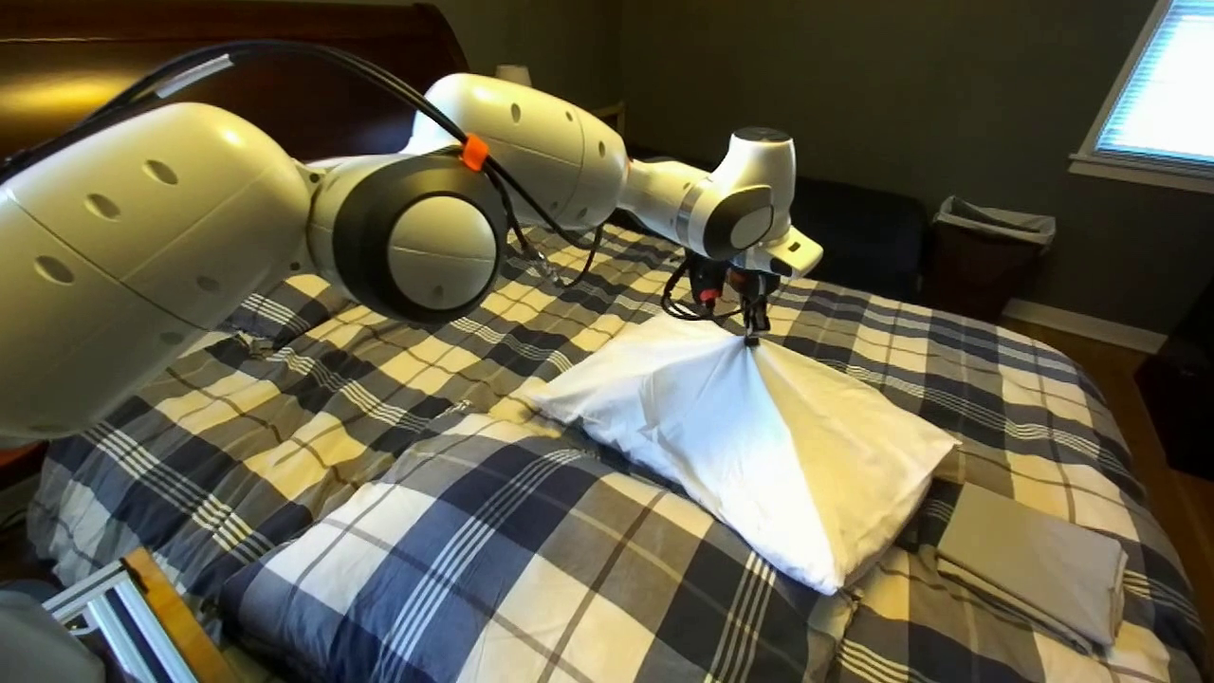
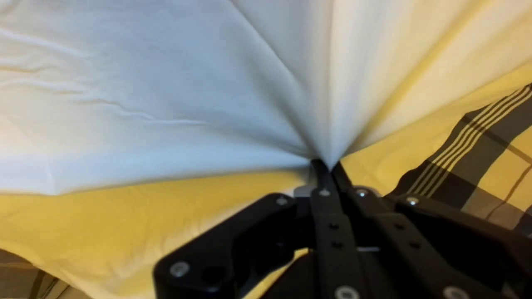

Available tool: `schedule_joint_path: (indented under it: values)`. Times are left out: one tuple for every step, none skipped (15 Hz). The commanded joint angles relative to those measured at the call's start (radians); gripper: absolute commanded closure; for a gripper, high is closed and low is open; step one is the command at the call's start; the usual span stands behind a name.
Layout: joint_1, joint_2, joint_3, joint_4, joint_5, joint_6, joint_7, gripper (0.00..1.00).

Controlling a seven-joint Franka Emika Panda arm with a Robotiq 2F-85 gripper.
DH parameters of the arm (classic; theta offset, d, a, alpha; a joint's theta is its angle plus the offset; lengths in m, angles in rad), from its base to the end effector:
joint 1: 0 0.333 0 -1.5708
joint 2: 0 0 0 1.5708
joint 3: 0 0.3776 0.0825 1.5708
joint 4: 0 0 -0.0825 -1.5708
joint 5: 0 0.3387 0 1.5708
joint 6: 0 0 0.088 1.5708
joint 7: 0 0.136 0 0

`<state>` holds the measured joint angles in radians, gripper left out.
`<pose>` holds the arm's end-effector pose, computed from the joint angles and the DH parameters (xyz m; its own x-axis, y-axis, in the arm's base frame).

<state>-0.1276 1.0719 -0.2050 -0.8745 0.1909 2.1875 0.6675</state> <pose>0.8146 -0.1841 0.2898 0.5471 -0.8128 0.1998 -0.8012 -0.5777 -0.1559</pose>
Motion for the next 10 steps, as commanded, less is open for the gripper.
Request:
schedule_joint_path:
  values:
    - [-0.022, -0.064, 0.013, -0.011, 0.022, -0.013, -0.016, 0.99]
    - [-0.027, -0.076, 0.014, -0.014, 0.025, -0.008, -0.020, 0.99]
    - [-0.031, -0.090, 0.017, -0.018, 0.029, -0.008, -0.023, 0.99]
    - [-0.034, -0.103, 0.019, -0.020, 0.032, -0.008, -0.029, 0.99]
    - [-0.039, -0.122, 0.026, -0.027, 0.038, -0.018, -0.043, 0.99]
    - [-0.040, -0.135, 0.026, -0.032, 0.041, -0.014, -0.052, 0.99]
    - [-0.043, -0.152, 0.029, -0.040, 0.046, -0.012, -0.063, 0.99]
    - [-0.043, -0.166, 0.028, -0.039, 0.048, -0.019, -0.065, 0.99]
    - [-0.045, -0.183, 0.028, -0.049, 0.054, -0.015, -0.060, 0.99]
    - [-0.043, -0.200, 0.024, -0.051, 0.056, -0.029, -0.040, 0.99]
